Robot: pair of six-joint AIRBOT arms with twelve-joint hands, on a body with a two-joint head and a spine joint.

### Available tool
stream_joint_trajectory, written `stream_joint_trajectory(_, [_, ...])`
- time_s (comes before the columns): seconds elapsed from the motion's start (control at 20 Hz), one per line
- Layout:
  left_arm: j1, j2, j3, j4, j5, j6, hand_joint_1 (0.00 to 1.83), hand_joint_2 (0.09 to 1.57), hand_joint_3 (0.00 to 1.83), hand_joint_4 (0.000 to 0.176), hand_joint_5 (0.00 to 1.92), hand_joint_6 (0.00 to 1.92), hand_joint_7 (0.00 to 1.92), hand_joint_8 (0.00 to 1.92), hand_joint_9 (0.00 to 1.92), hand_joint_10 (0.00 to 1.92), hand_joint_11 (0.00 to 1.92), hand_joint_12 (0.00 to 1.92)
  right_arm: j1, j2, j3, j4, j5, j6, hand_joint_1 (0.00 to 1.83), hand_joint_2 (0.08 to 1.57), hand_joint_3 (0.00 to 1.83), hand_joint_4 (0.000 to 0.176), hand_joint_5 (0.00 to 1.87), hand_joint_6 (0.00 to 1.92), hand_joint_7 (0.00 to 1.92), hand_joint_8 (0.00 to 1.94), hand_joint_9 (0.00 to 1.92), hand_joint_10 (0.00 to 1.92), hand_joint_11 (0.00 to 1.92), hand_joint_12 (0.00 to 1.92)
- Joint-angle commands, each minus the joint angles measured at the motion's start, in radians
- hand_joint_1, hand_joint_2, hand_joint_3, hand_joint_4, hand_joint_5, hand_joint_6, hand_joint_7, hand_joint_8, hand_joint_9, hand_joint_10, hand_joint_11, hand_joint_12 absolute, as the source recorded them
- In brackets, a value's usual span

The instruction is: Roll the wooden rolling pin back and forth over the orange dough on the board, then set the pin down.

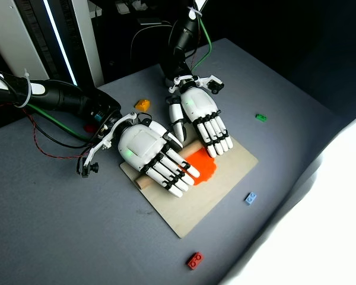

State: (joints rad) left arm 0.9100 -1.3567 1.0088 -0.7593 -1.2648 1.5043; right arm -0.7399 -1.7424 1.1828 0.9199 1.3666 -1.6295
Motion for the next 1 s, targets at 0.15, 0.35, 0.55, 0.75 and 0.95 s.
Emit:
stream_joint_trajectory(0.15, [-0.015, -0.004, 0.021, 0.055, -0.087, -0.001, 0.0, 1.56, 0.01, 0.0, 0.01, 0.01, 0.03, 0.01, 0.01, 0.0, 0.0, 0.0, 0.004, 0.005, 0.004, -0.072, 0.067, 0.009, 0.0, 1.55, 0.0, 0.0, 0.05, 0.0, 0.07, 0.0, 0.03, 0.01, 0.0, 0.0])
stream_joint_trajectory(0.35, [-0.022, -0.006, 0.038, 0.055, -0.081, -0.005, 0.0, 1.56, 0.0, 0.0, 0.03, 0.01, 0.05, 0.01, 0.03, 0.01, 0.01, 0.0, 0.004, 0.005, 0.004, -0.072, 0.063, 0.013, 0.0, 1.54, 0.0, 0.0, 0.07, 0.01, 0.09, 0.01, 0.05, 0.01, 0.0, 0.0])
stream_joint_trajectory(0.55, [-0.03, -0.007, 0.051, 0.055, -0.068, -0.005, 0.0, 1.56, 0.0, 0.0, 0.01, 0.0, 0.03, 0.0, 0.01, 0.0, 0.0, 0.0, 0.004, 0.006, 0.004, -0.072, 0.062, 0.013, 0.0, 1.54, 0.0, 0.0, 0.07, 0.01, 0.08, 0.01, 0.04, 0.01, 0.0, 0.0])
stream_joint_trajectory(0.75, [-0.034, -0.011, 0.063, 0.054, -0.06, -0.012, 0.0, 1.5, 0.0, 0.0, 0.01, 0.0, 0.01, 0.0, 0.0, 0.0, 0.0, 0.0, 0.003, 0.008, 0.006, -0.072, 0.061, 0.013, 0.0, 1.51, 0.0, 0.0, 0.04, 0.0, 0.06, 0.0, 0.03, 0.0, 0.0, 0.0])
stream_joint_trajectory(0.95, [-0.042, -0.016, 0.075, 0.054, -0.051, -0.017, 0.0, 1.44, 0.0, 0.0, 0.0, 0.0, 0.01, 0.0, 0.0, 0.0, 0.0, 0.0, 0.003, 0.009, 0.01, -0.072, 0.061, 0.014, 0.0, 1.45, 0.0, 0.0, 0.02, 0.0, 0.05, 0.0, 0.02, 0.0, 0.0, 0.0])
